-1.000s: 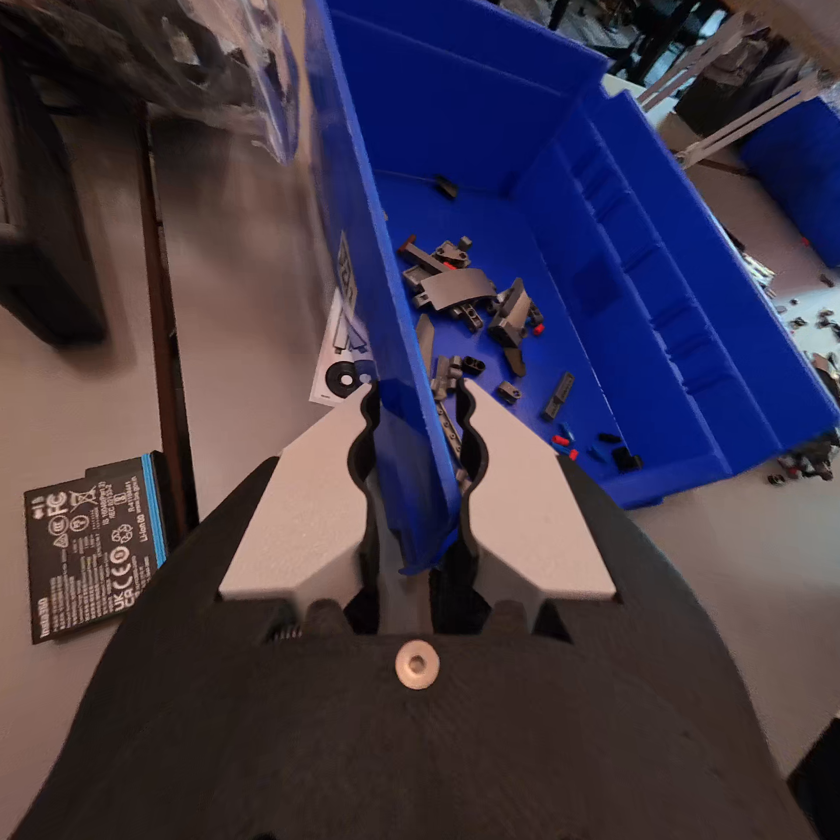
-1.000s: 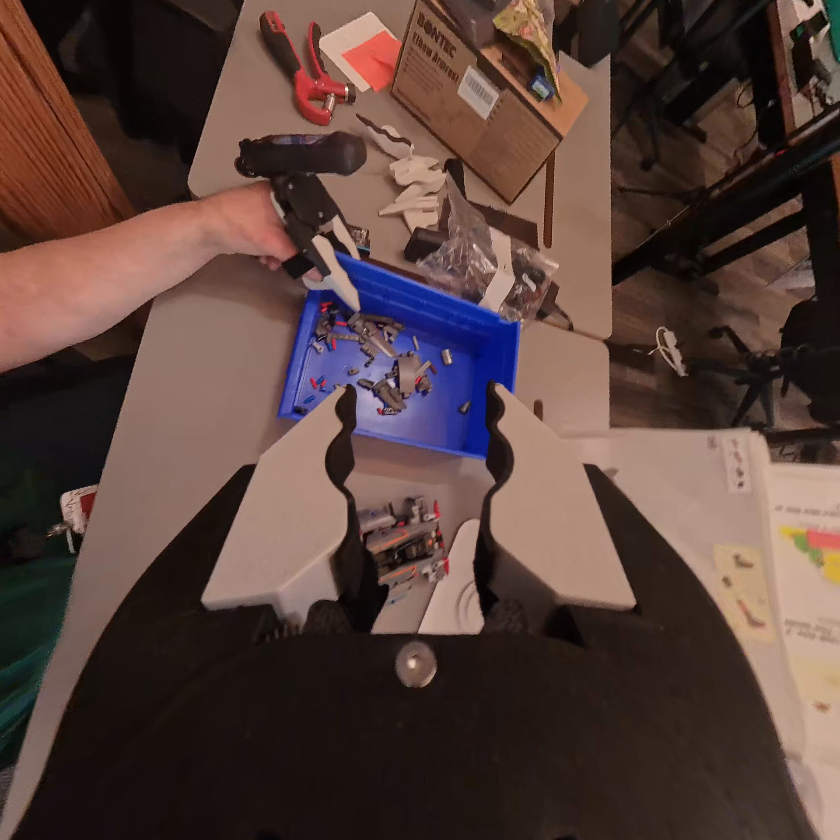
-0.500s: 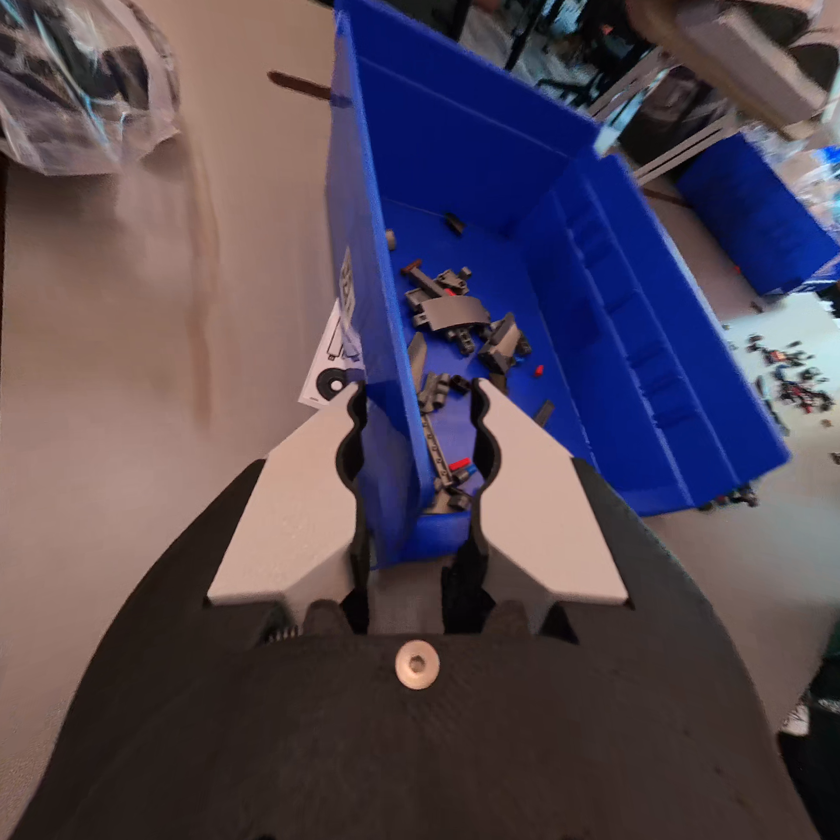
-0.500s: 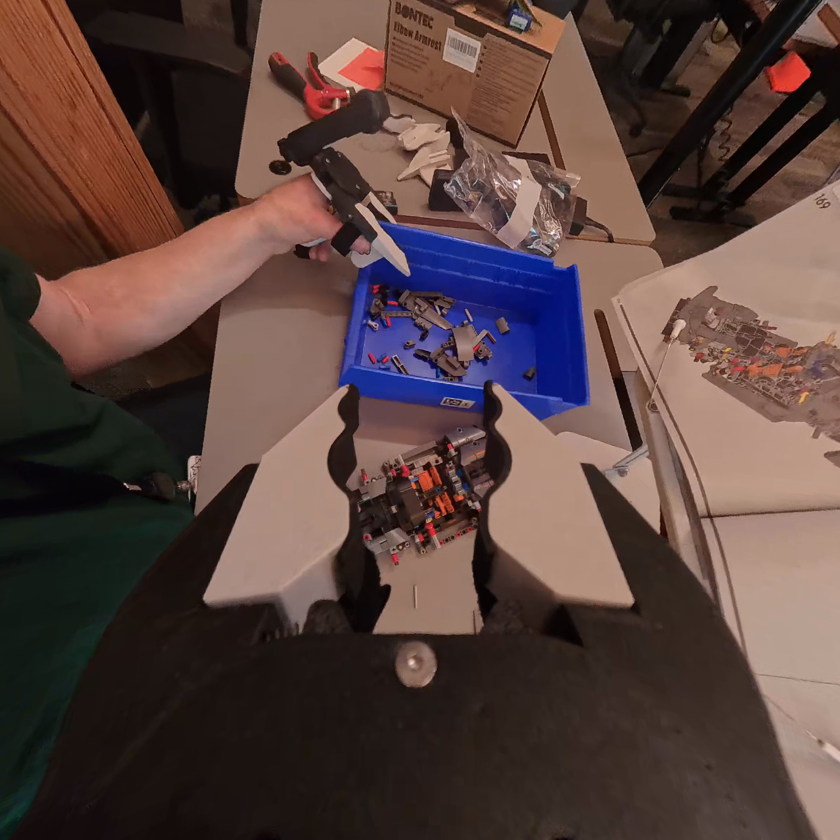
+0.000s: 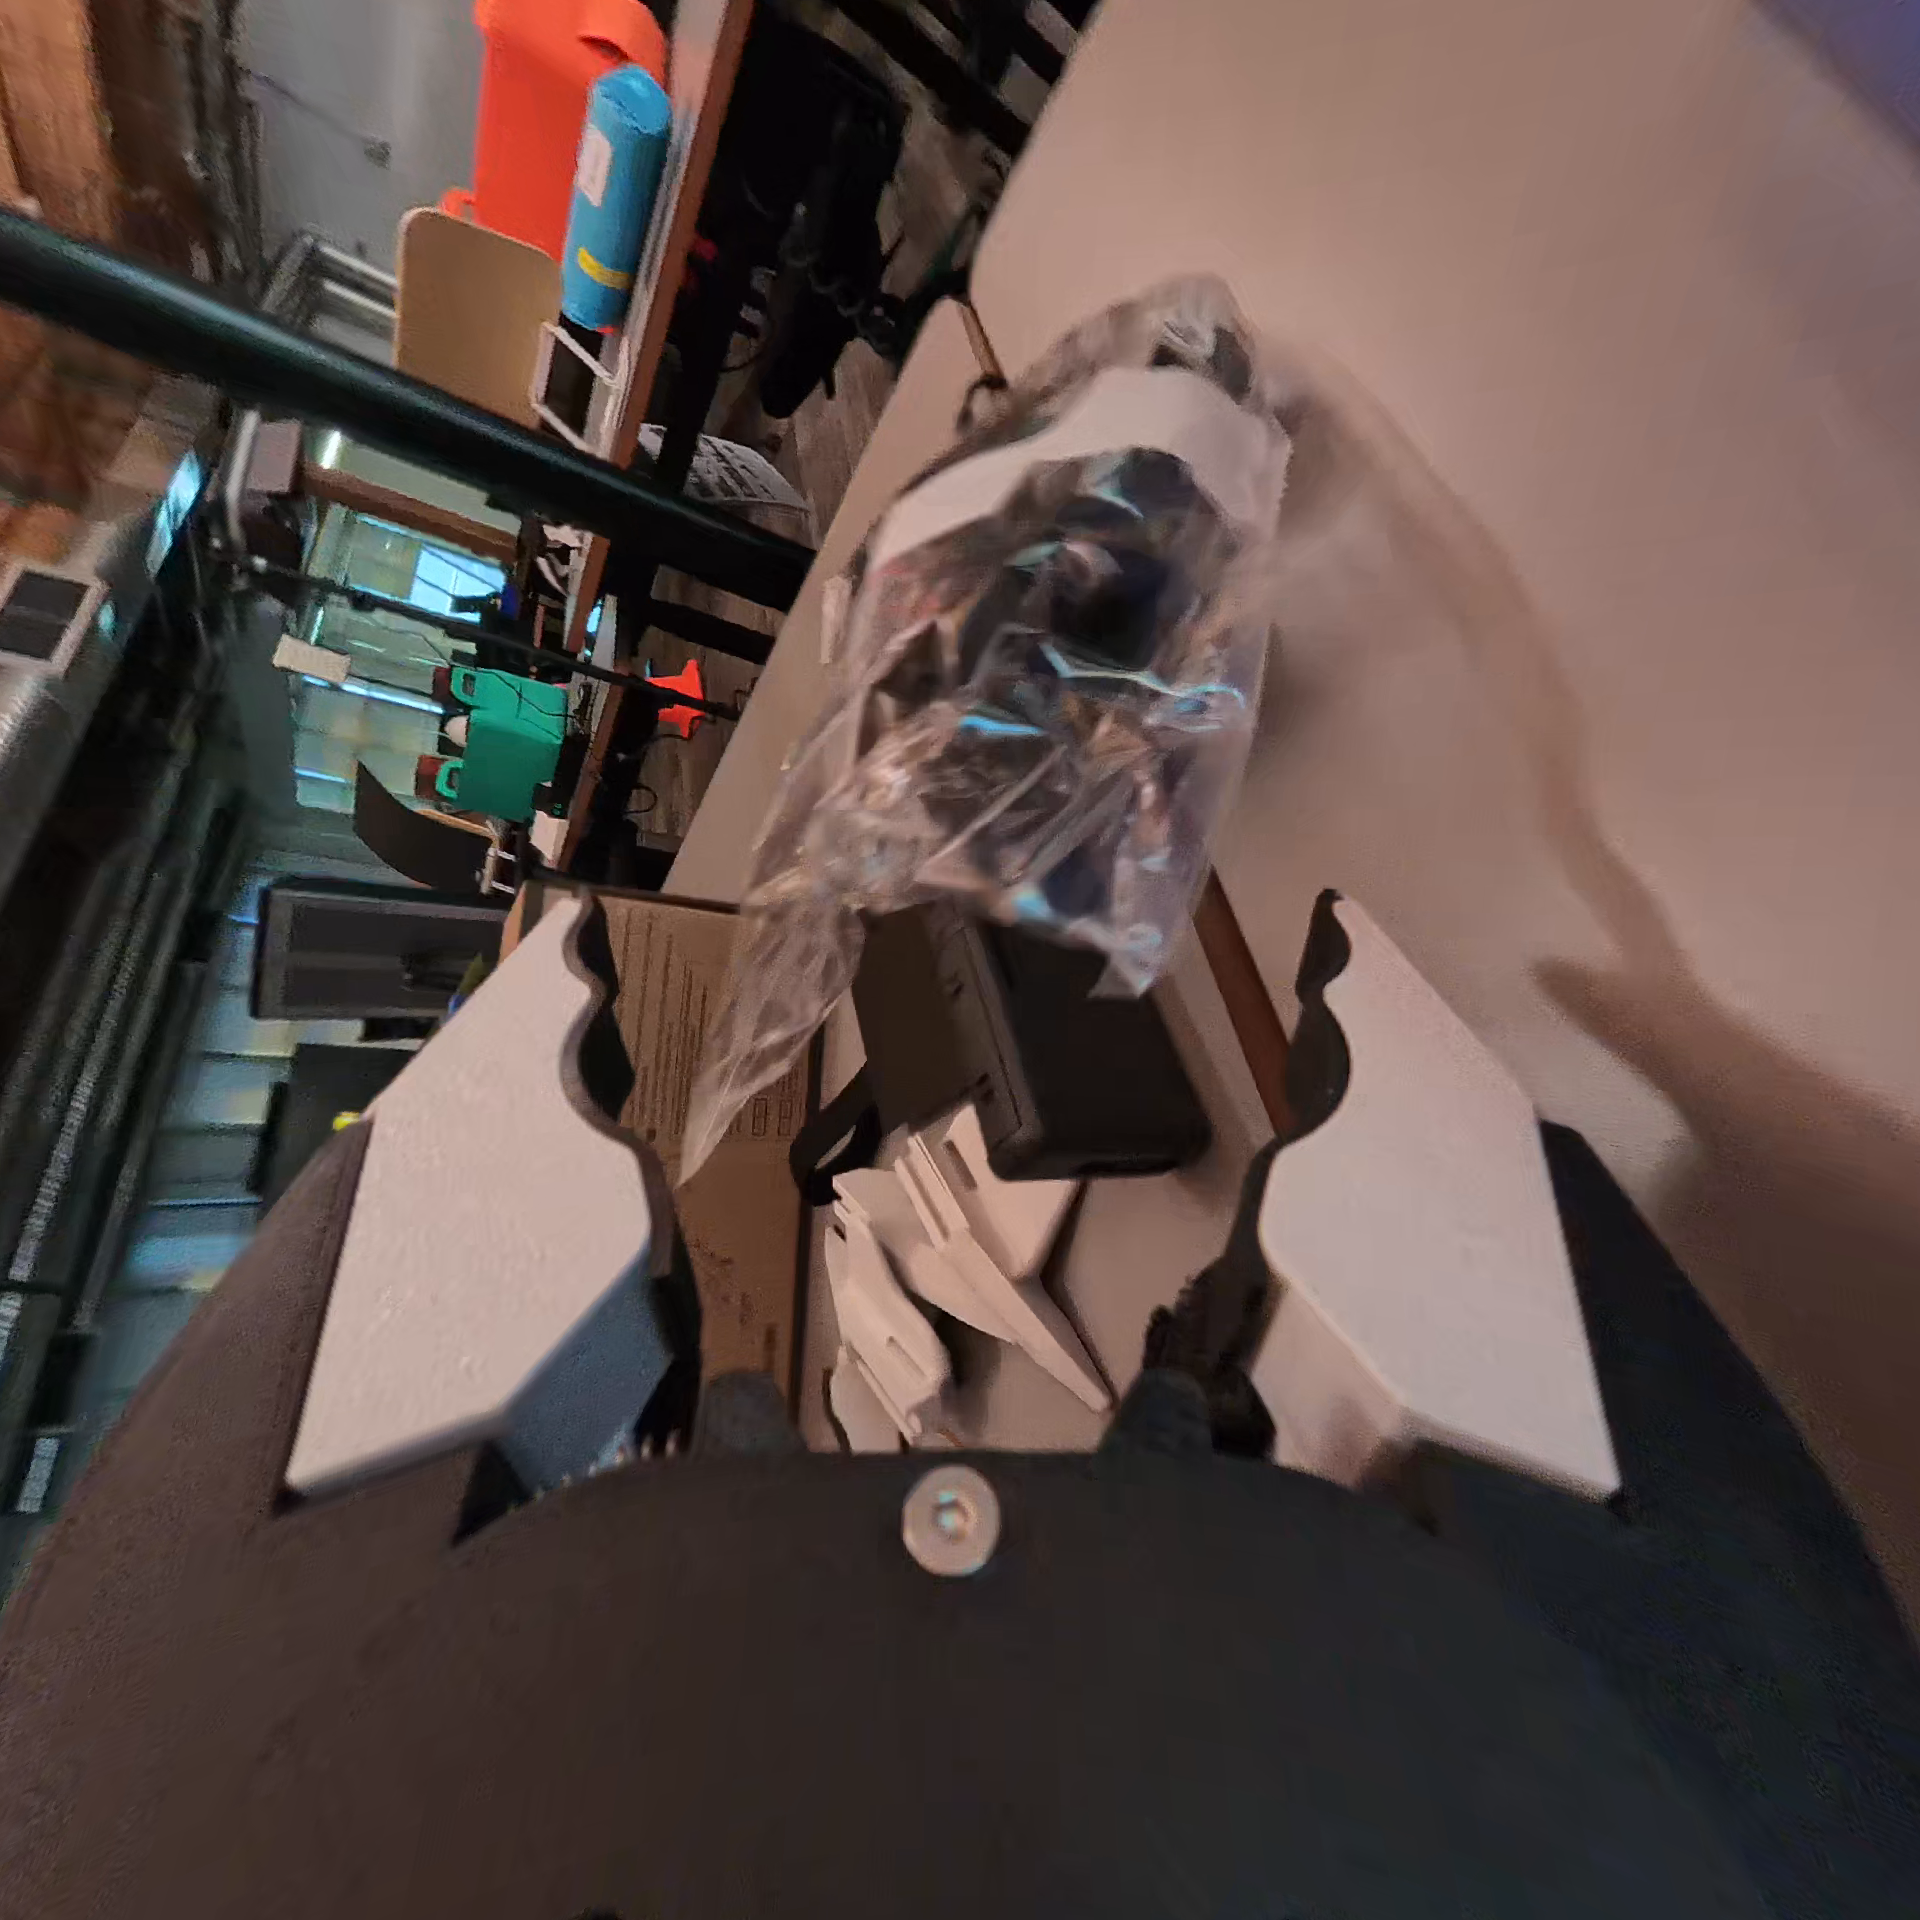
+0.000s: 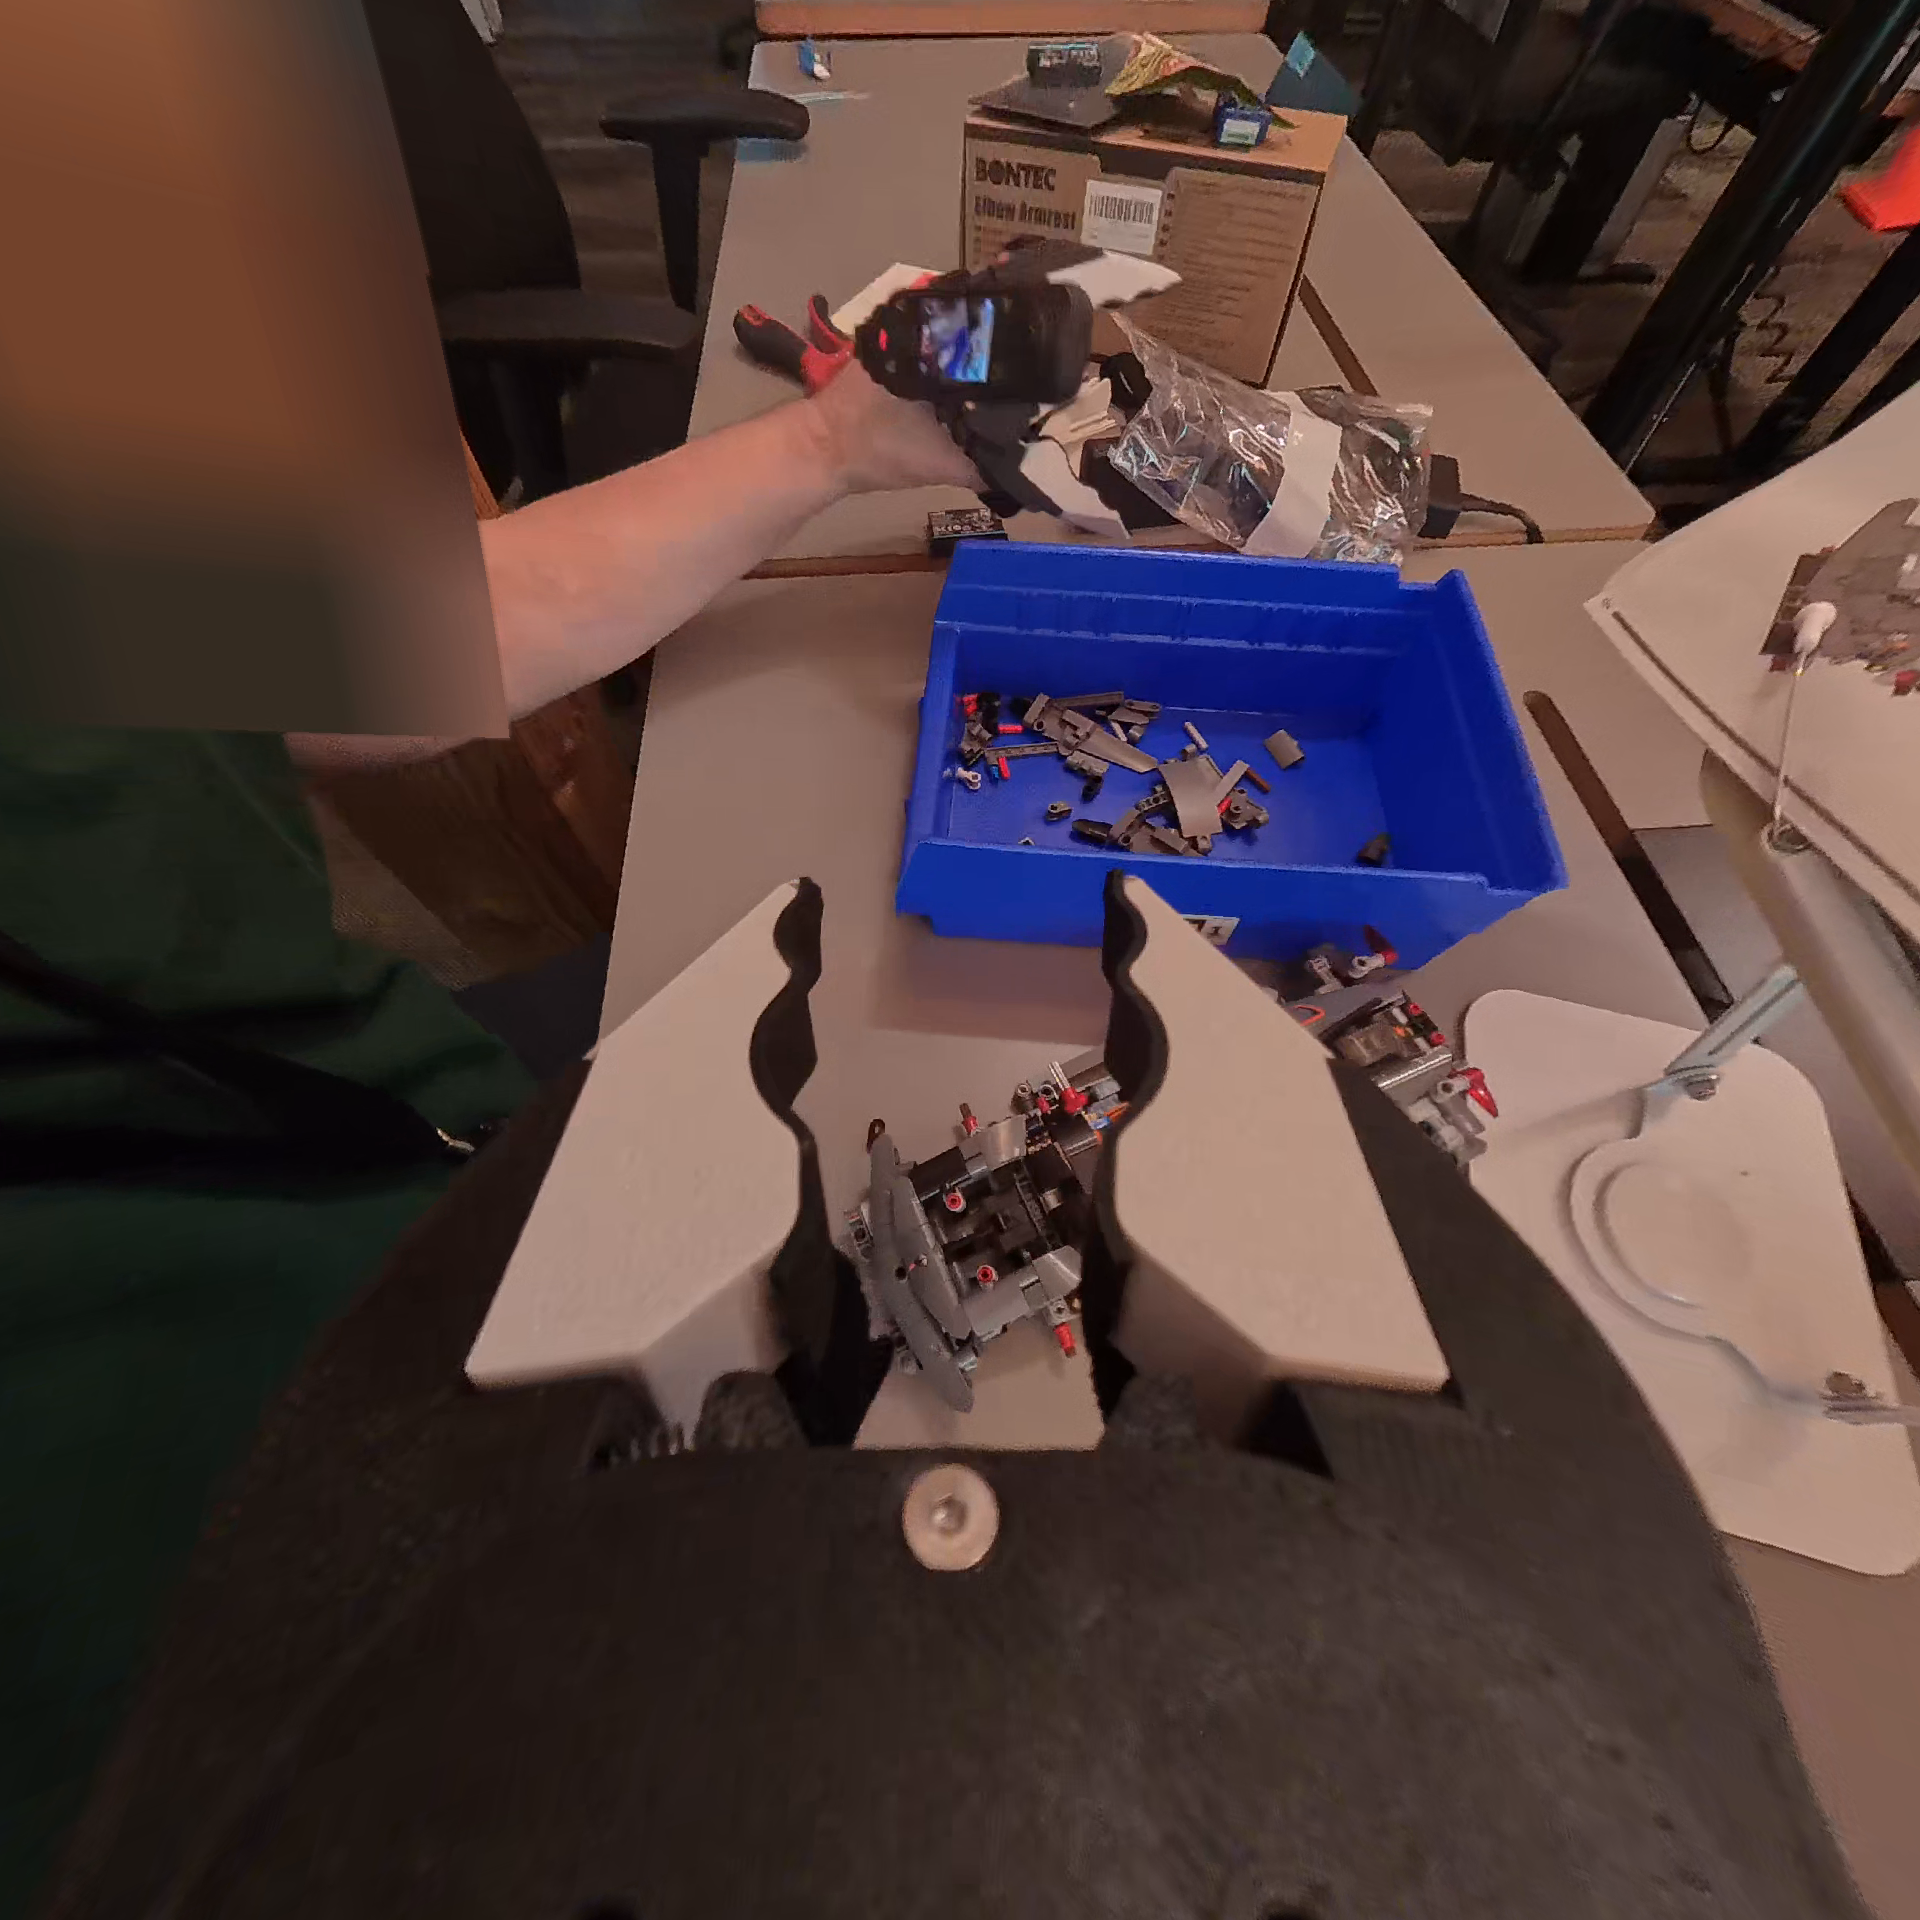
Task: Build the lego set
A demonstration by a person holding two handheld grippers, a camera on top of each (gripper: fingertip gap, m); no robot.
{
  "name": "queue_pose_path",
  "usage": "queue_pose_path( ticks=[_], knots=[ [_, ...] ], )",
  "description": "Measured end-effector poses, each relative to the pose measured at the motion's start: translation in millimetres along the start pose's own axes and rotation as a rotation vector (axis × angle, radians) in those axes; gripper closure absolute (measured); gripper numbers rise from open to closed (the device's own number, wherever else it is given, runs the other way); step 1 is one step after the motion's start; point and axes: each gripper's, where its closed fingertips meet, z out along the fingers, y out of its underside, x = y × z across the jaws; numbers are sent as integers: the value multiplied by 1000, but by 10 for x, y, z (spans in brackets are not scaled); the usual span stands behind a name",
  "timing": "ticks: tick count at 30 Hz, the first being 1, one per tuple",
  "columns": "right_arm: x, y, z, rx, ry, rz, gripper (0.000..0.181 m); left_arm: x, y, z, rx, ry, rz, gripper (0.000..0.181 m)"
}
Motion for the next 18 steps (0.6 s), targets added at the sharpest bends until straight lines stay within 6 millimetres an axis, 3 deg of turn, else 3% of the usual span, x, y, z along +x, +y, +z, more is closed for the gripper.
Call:
queue_pose_path(
  ticks=[3, 4, 6, 8, 10, 15, 18],
  knots=[
    [31, 75, 43, 6, -15, 32, 128, 162, -105, 185, -13, 13, 134, 82],
    [45, 98, 61, 3, -18, 38, 128, 198, -145, 224, -7, 16, 170, 99],
    [81, 140, 91, -6, -17, 40, 129, 174, -219, 273, 13, -12, 197, 131],
    [119, 162, 117, -9, -14, 40, 129, 127, -263, 305, 10, -31, 195, 142],
    [141, 164, 138, -1, -20, 44, 129, 54, -332, 278, 17, -70, 213, 170],
    [176, 174, 200, 14, -45, 54, 131, -120, -490, 320, 15, -89, 153, 181],
    [182, 178, 228, 22, -56, 59, 131, -371, -581, 374, 21, -83, 98, 181]
  ],
)
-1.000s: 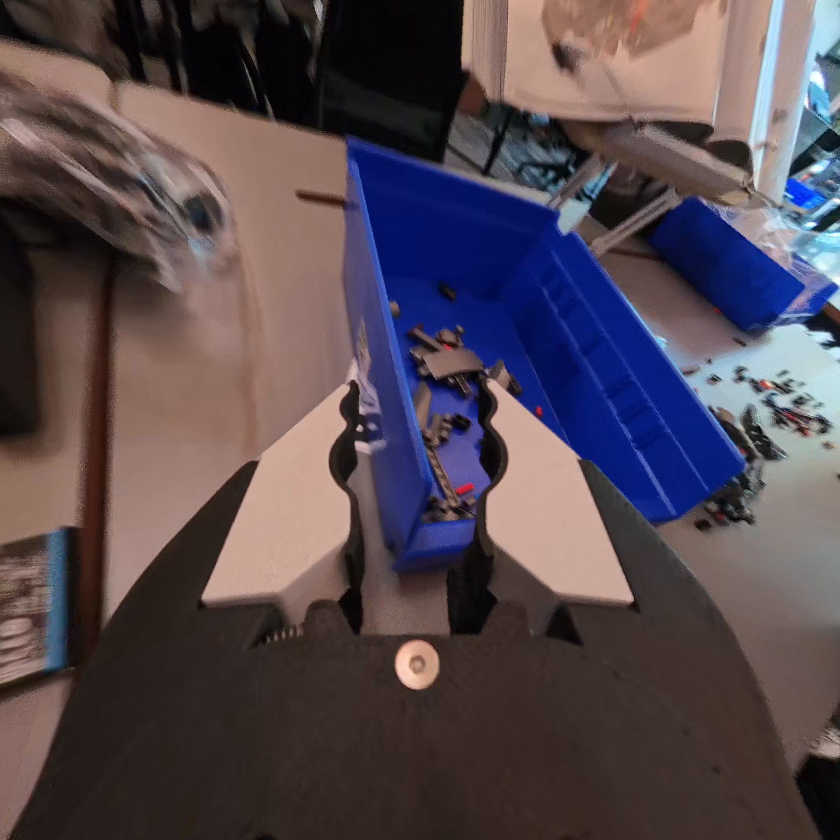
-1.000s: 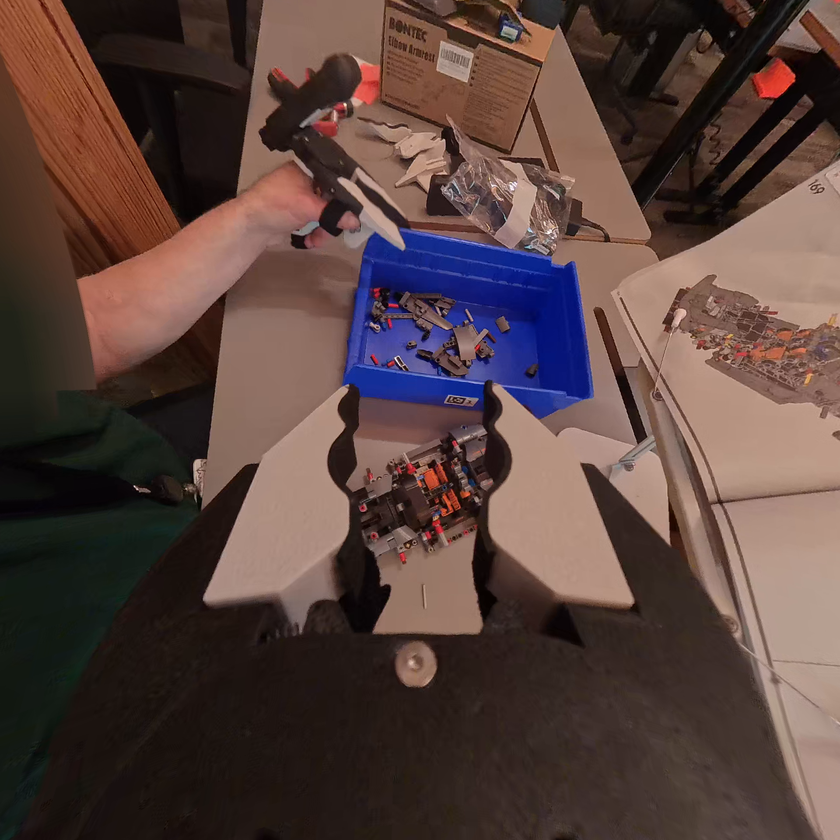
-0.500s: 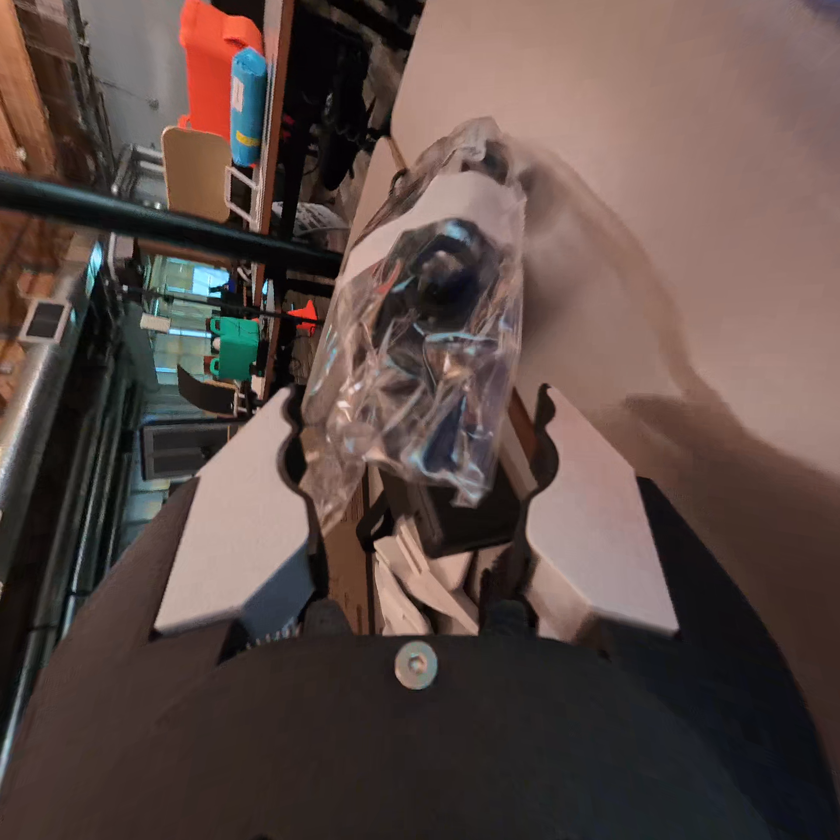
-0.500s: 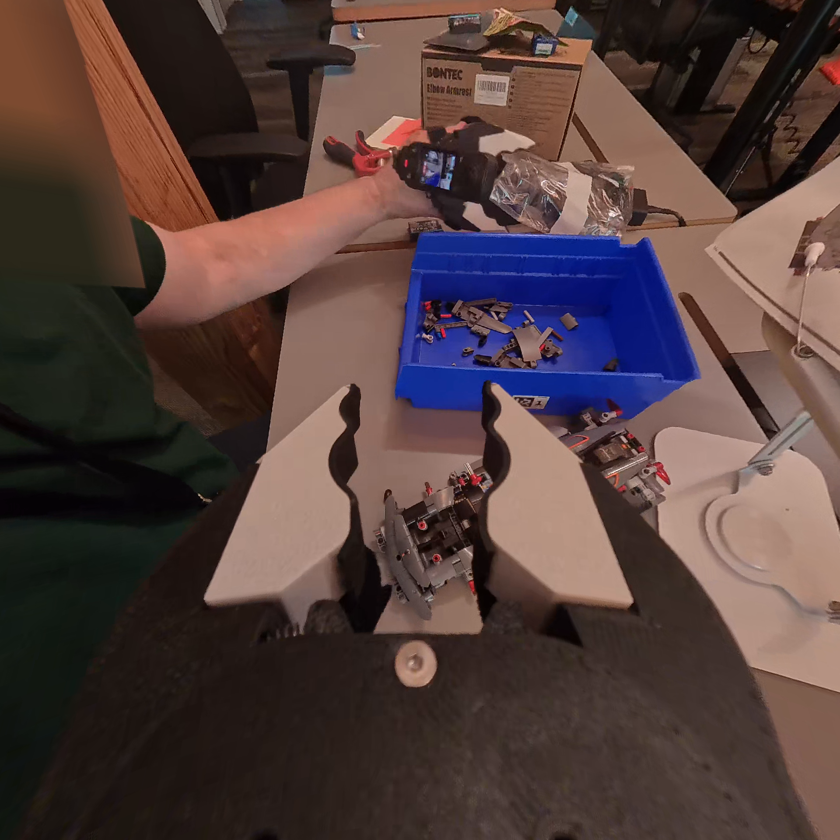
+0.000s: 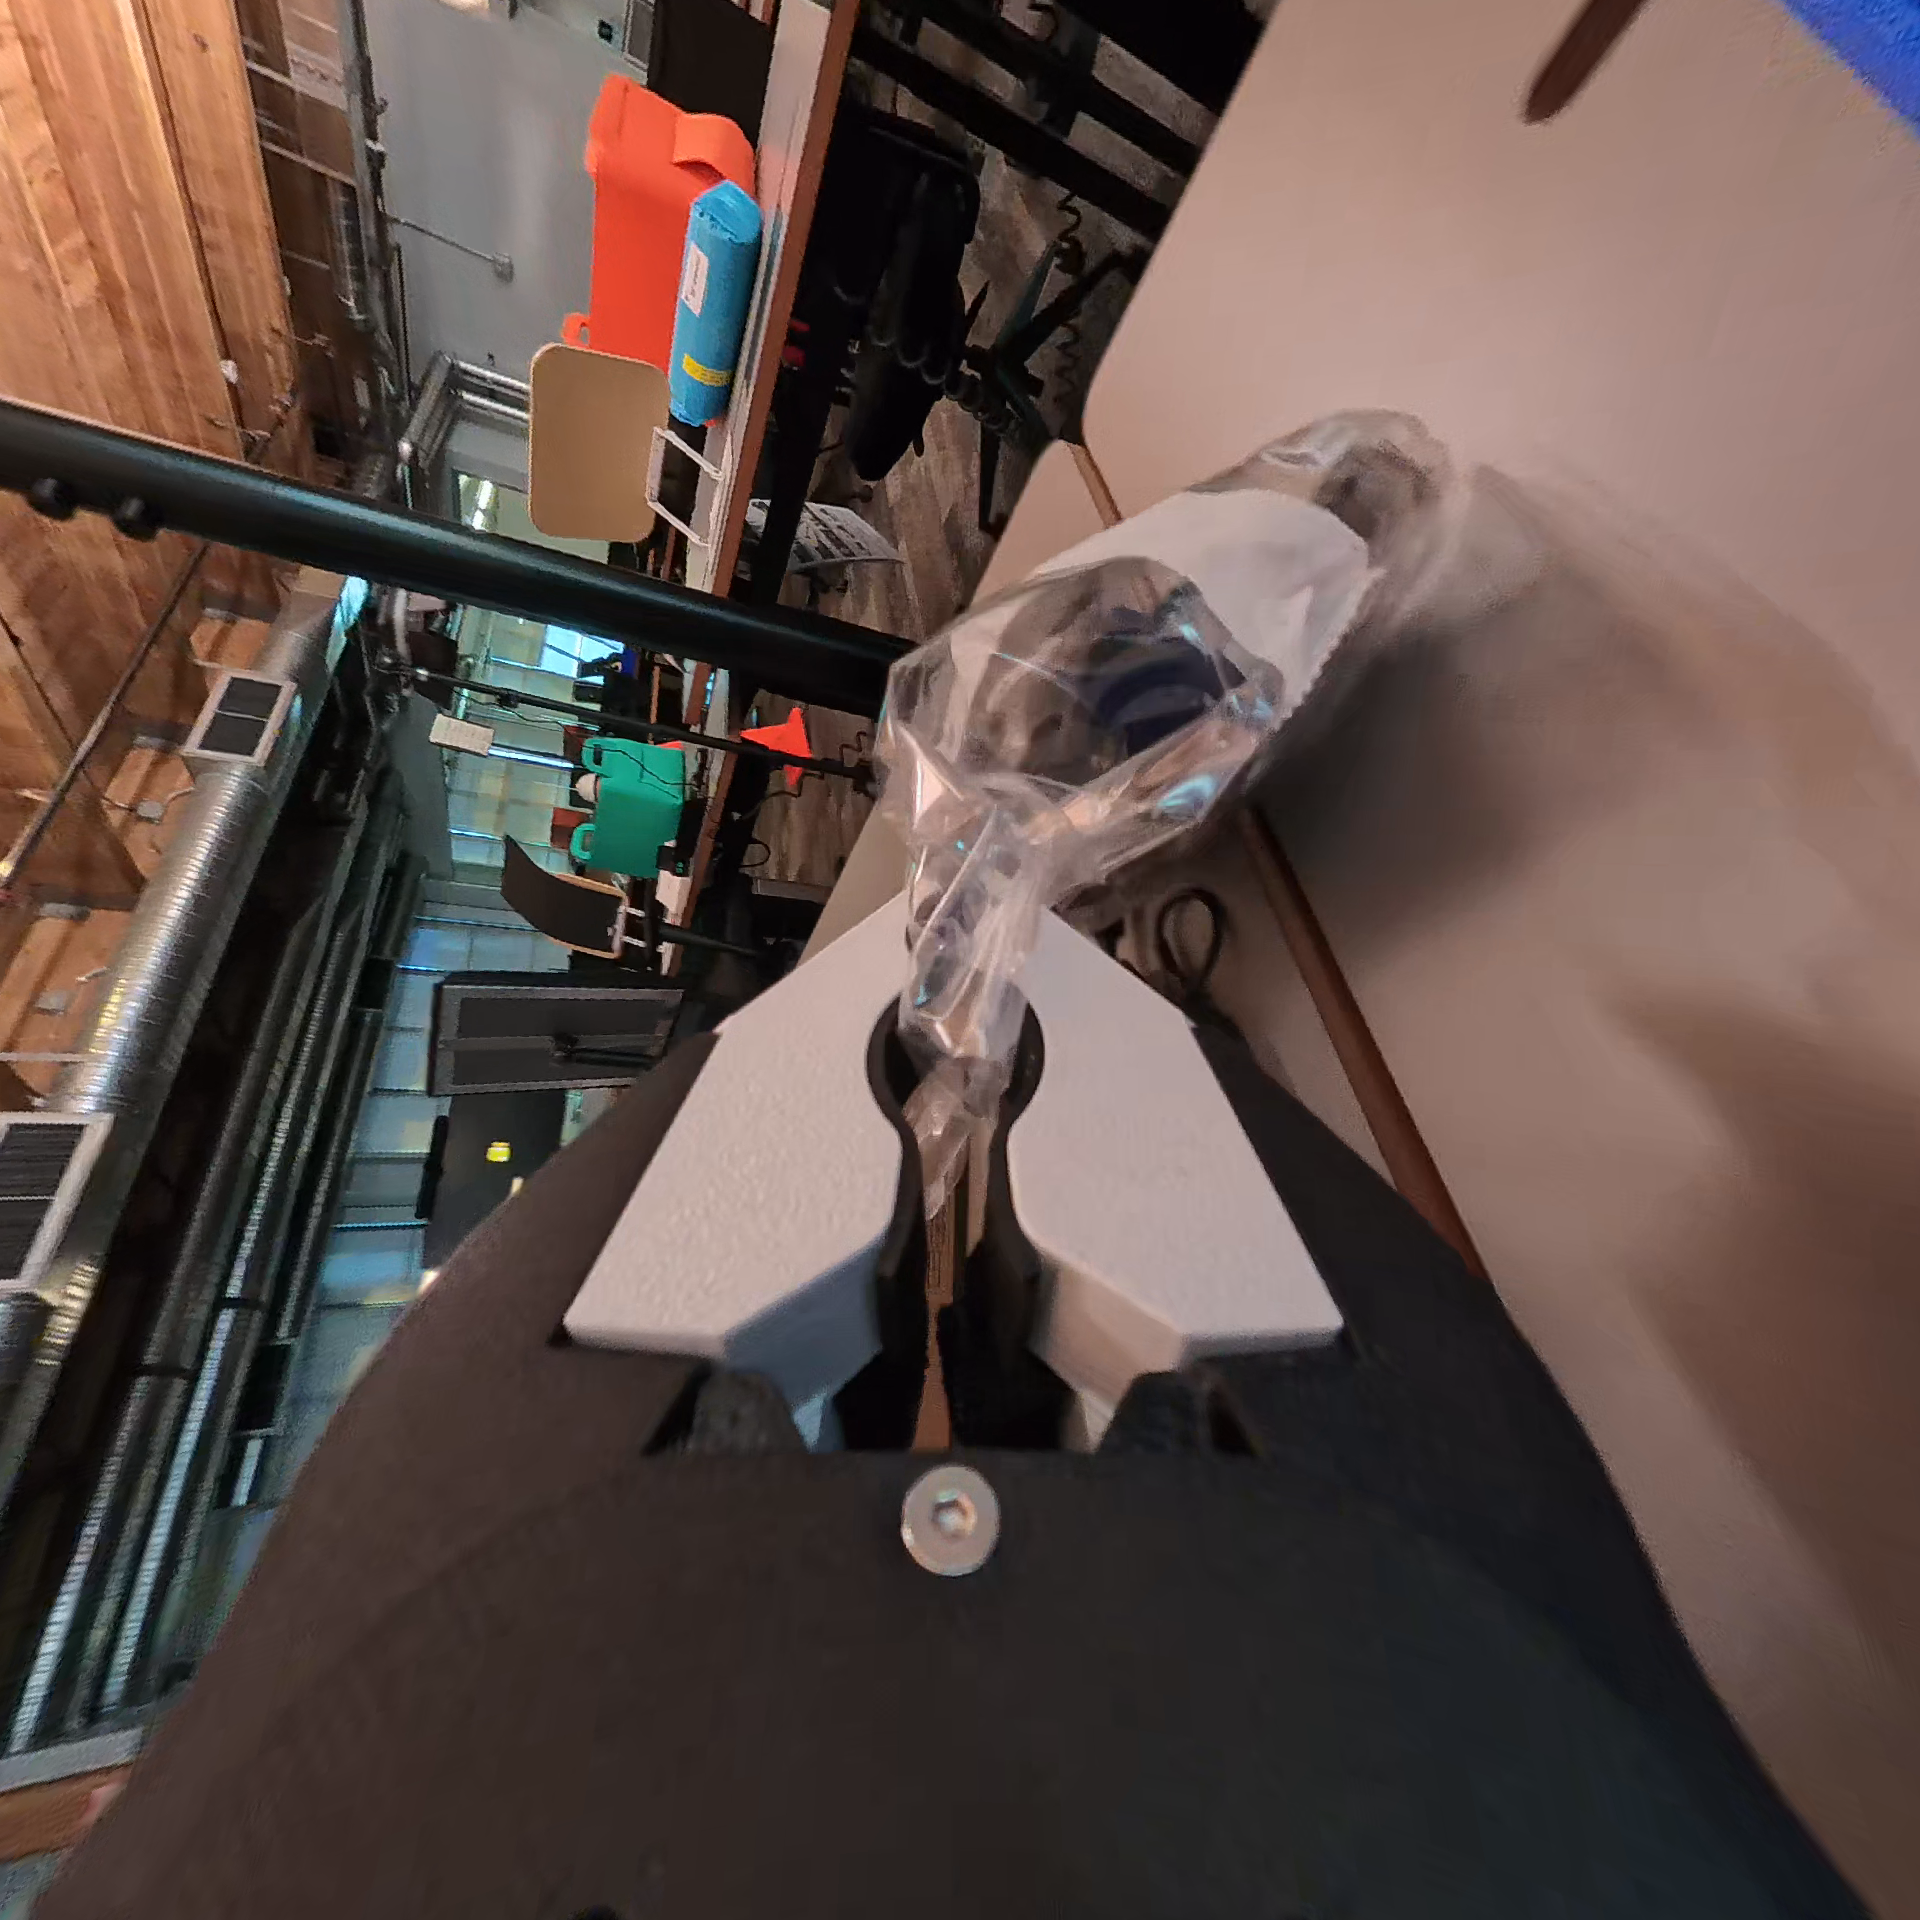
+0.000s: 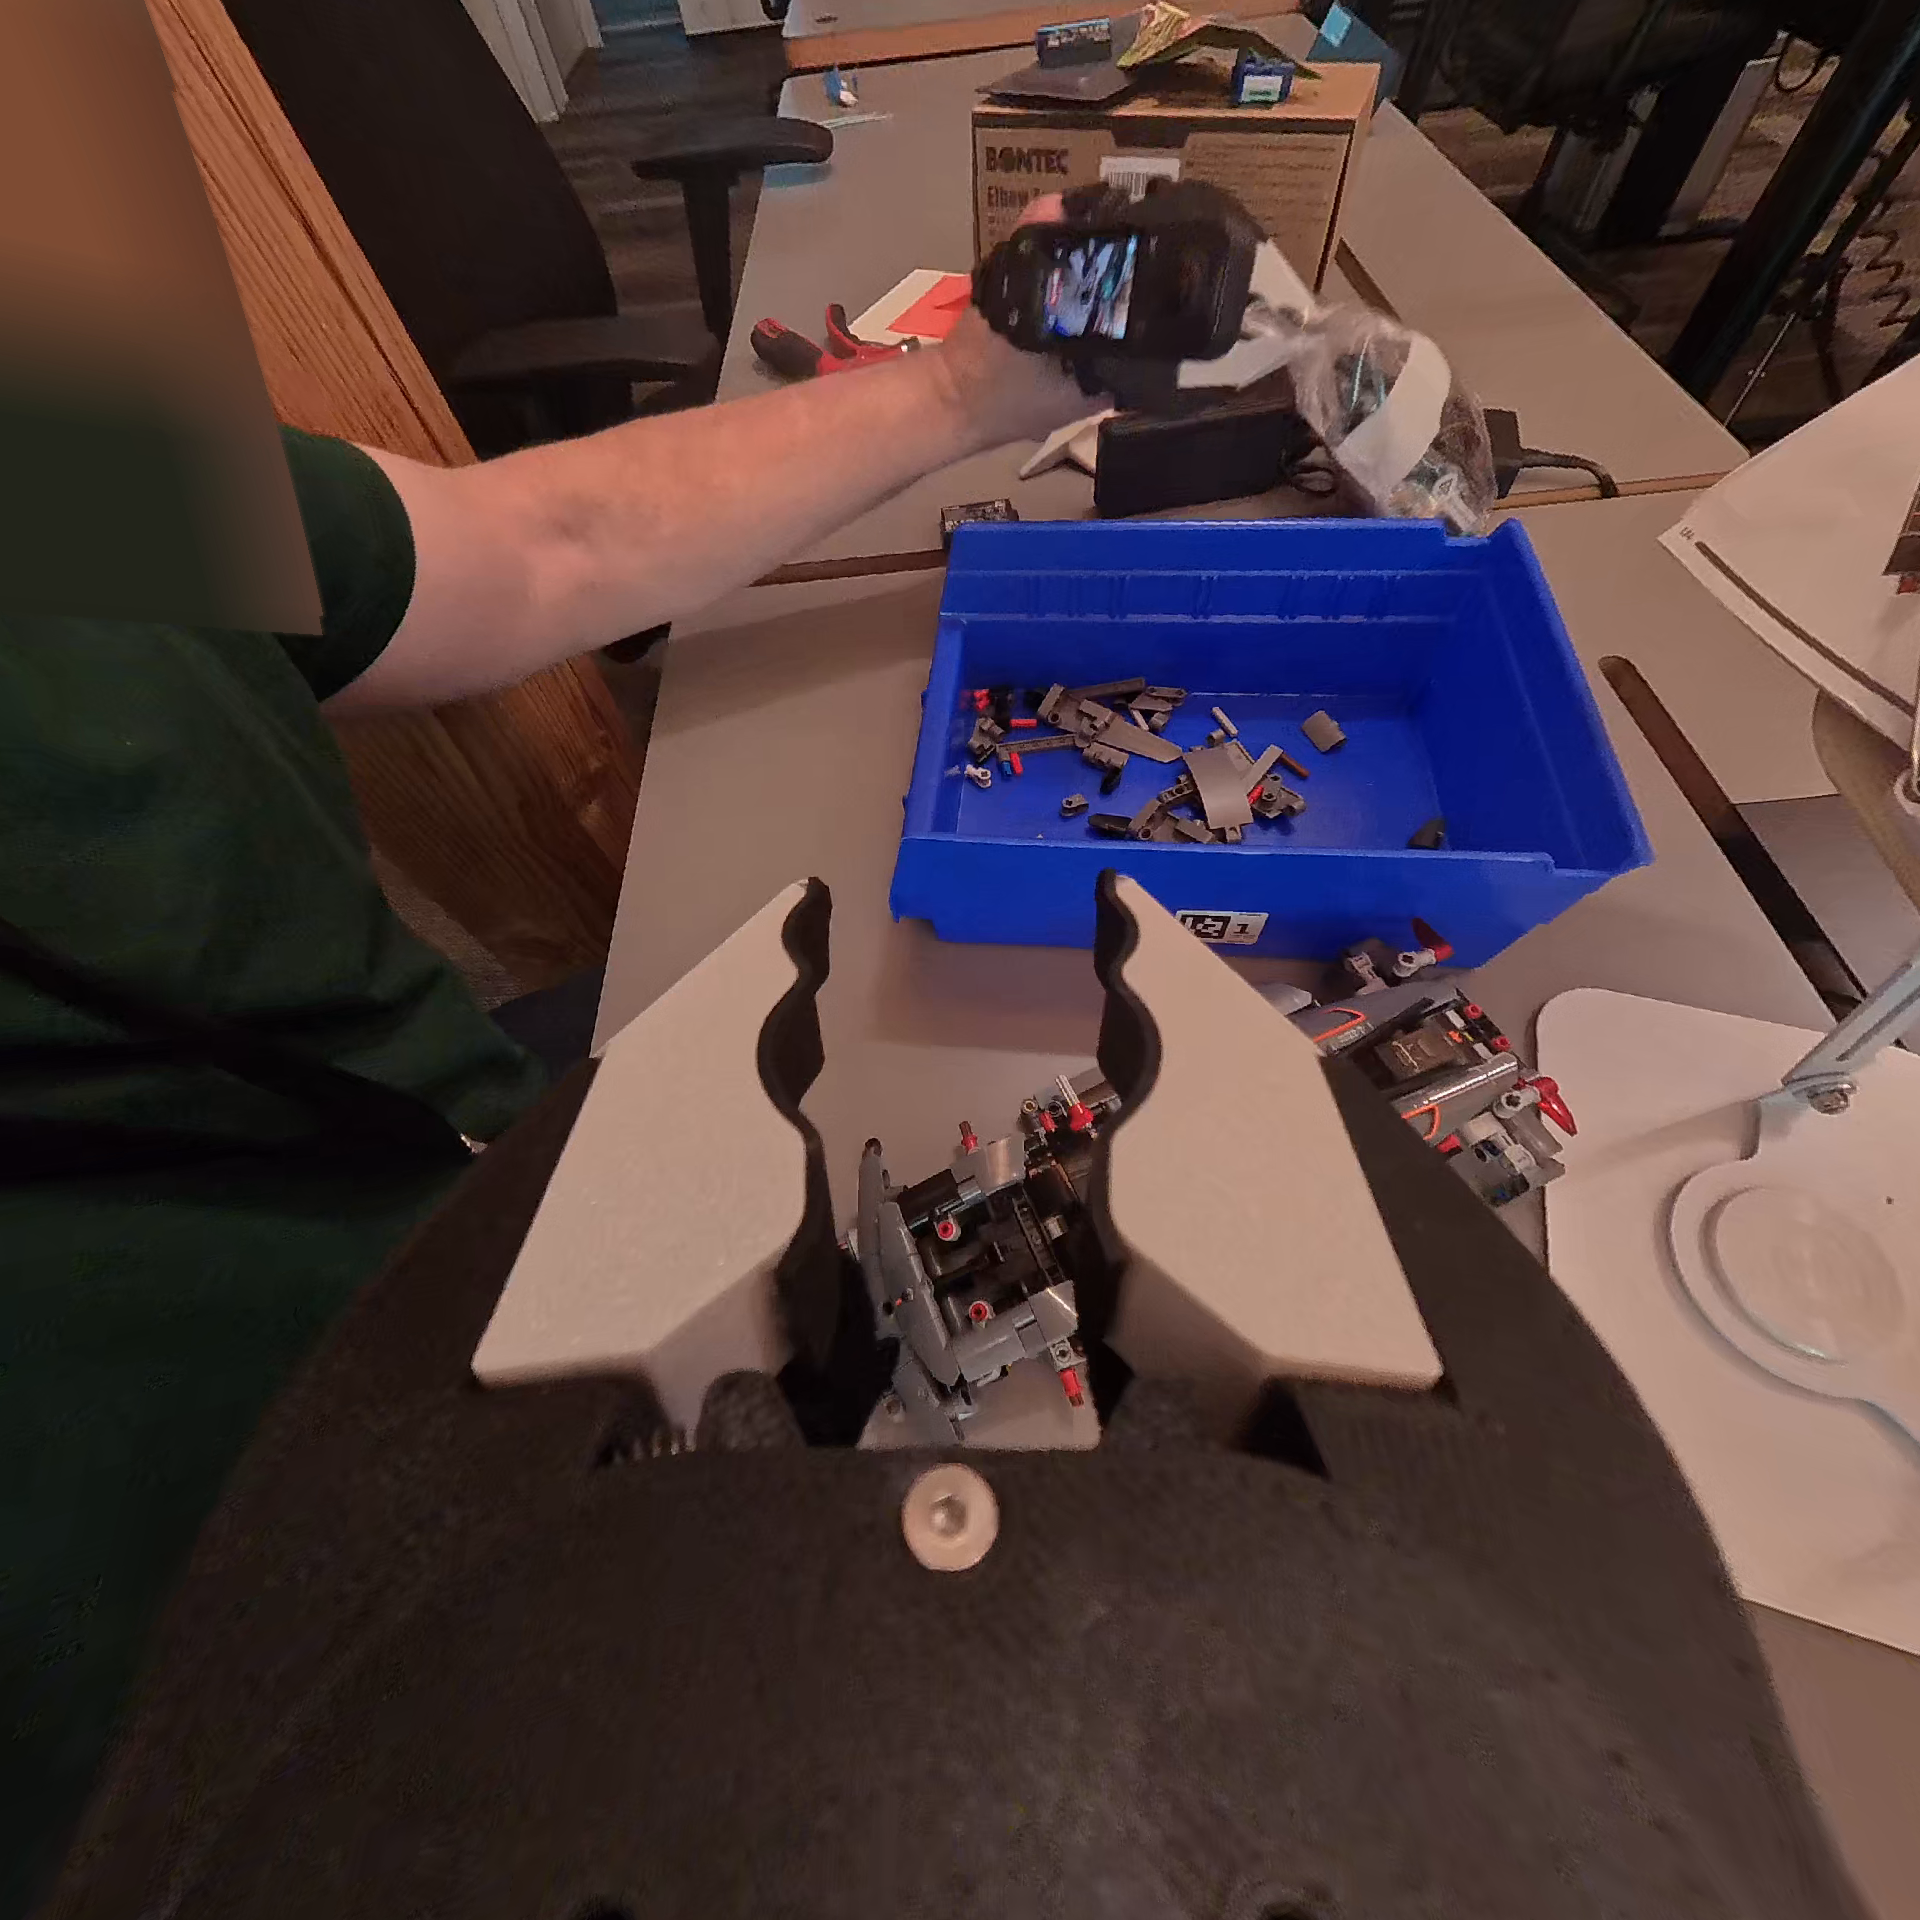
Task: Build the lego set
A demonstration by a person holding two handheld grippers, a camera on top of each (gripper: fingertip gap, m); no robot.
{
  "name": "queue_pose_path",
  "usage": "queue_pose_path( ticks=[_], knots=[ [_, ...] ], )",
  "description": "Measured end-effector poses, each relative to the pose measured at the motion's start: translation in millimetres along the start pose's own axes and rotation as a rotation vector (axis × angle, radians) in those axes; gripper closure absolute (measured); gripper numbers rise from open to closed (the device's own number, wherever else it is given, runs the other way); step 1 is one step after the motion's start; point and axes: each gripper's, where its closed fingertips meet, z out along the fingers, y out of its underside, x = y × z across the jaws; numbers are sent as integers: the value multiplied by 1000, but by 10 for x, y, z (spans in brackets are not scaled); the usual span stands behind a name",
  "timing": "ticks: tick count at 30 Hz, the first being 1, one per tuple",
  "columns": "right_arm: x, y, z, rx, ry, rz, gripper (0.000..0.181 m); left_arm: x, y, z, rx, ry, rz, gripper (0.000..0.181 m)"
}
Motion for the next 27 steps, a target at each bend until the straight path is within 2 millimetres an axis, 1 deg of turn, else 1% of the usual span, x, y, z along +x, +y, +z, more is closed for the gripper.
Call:
queue_pose_path(
  ticks=[2, 8, 10, 14, 18, 21, 24, 27],
  knots=[
    [-4, 9, 1, 5, -4, 3, 131, -171, -48, 61, 6, 39, -71, 181],
    [-15, 87, -48, 22, -16, 36, 131, -634, -141, 197, -28, 153, -174, 181],
    [-12, 117, -73, 27, -17, 46, 131, -781, -191, 194, -38, 164, -201, 181],
    [-19, 158, -131, 44, -29, 62, 131, -979, -302, 109, -73, 187, -231, 181],
    [-46, 184, -188, 60, -43, 69, 131, -1068, -418, -27, -102, 215, -257, 181],
    [-85, 194, -244, 76, -52, 68, 131, -1077, -474, -146, -112, 218, -289, 181],
    [-130, 219, -298, 95, -69, 75, 131, -942, -479, -228, -132, 266, -355, 181],
    [-173, 267, -328, 101, -95, 92, 131, -829, -445, -284, -174, 299, -384, 181]
  ],
)
